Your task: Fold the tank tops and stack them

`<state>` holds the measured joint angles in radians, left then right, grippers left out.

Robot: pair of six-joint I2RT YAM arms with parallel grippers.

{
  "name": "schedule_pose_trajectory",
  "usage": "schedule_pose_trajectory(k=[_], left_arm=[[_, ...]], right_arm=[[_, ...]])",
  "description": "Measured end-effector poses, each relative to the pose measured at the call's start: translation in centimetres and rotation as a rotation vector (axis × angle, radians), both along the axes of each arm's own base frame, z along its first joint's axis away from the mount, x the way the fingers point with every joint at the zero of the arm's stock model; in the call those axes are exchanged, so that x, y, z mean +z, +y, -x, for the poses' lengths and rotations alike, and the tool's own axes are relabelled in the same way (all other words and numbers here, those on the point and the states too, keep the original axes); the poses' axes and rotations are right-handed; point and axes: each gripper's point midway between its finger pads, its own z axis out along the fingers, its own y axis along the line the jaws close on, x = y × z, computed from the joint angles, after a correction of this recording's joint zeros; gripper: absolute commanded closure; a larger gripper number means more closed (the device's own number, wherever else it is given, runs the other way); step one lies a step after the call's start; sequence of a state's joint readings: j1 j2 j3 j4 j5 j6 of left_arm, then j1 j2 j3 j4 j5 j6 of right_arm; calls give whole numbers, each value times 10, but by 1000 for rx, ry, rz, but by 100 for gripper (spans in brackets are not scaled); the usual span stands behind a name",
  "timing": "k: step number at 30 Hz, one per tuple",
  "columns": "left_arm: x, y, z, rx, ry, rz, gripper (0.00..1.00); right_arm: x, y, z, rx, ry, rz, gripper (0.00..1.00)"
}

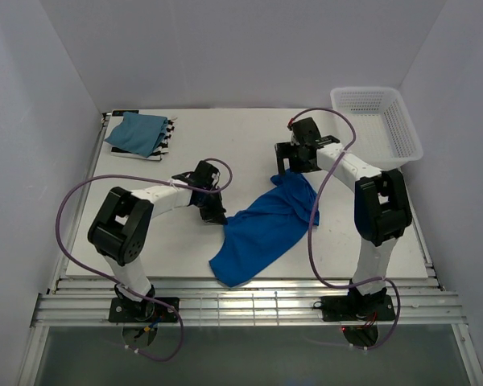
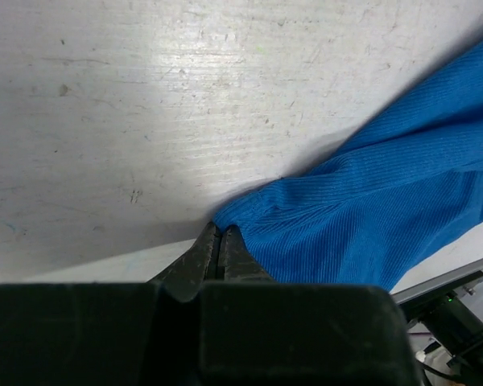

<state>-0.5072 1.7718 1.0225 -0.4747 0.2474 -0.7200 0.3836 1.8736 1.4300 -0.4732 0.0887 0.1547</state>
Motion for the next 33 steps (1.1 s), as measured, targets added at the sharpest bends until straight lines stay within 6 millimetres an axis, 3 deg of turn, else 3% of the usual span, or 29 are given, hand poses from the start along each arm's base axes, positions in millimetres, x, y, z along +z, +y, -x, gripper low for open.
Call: schedule_pose_trajectory(k=[4,10,13,16,17,22,24,26,30,33], left_arm=[[5,5,2,9,-15,-30,100],[45,7,-3,22,-125,-13,100],[60,7,-2,20,-163,-4,100],[67,10,1,25,-179,-17,100],[68,12,2,27,-181,-24,100],[84,23,6,50,-213,-50,100],[98,30,8,66,-245,-59,100],[122,37,9,89,-301,-58,100],[190,55,9,167,-474,-22,100],[249,75,15,251,-616,14,100]], right_arm=[[-13,4,-11,-3,13,22,5],[-26,17,-16,23,31,24,22],[-38,25,-16,42,50,32,40],[-50,26,-13,39,81,52,75],[-53,25,-10,35,94,60,92],[-44,13,-3,-48,76,76,92],[-23,5,5,-83,40,73,92],[14,-3,9,-118,-34,49,92],[118,-20,25,-172,-264,-80,92],[194,-50,49,-226,-450,-188,92]])
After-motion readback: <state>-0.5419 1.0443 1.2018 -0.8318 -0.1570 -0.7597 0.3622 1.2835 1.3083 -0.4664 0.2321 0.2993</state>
